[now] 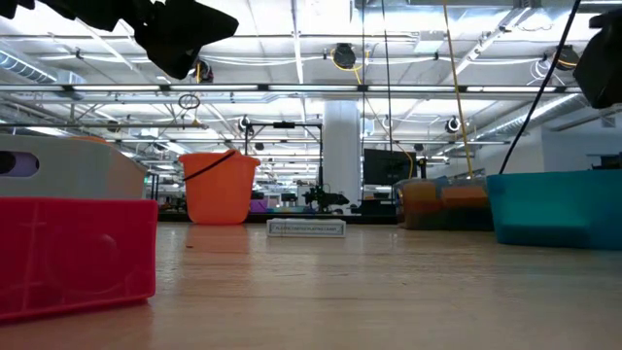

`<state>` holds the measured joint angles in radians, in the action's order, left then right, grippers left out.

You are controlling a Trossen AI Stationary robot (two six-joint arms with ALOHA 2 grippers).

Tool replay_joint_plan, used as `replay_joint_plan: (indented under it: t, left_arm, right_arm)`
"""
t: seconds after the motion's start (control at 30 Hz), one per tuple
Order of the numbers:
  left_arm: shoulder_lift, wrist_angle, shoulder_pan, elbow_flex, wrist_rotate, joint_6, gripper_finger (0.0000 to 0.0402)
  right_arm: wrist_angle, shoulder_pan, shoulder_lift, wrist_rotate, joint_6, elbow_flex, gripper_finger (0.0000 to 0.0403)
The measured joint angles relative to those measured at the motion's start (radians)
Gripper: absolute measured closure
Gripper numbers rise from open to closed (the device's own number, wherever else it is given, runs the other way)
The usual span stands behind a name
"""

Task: Pick & Place Toys
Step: Put the green game piece into the black bin

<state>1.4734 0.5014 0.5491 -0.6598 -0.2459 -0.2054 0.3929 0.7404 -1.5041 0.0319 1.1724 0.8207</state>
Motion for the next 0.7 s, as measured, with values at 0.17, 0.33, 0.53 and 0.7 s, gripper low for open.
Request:
replay_joint_plan:
  t: [0.17,0.33,0.53,0.7]
  left_arm:
    - [0.0,0.0,0.0,0.0,0.0,0.0,0.0149]
    - [0.0,0.001,0.0,0.0,0.0,0.0,0.0149]
    - [0.0,0.003,-0.001,0.0,-0.001,0.0,0.0149]
    - [0.0,0.009,-0.001,0.0,-0.001,0.0,0.0149]
  right_arm:
    - [-0.03,-0.006,0.015,0.0,-0.045,0.002,0.0337]
    - [-0.035,-0.021,0.053,0.001,-0.069,0.018,0.0331]
    - [-0.007,-0.072,0.157,-0.006,-0.164,0.041,0.0334]
    - [0.042,-0.164,0.292,-0.062,-0.317,0.045,0.0333]
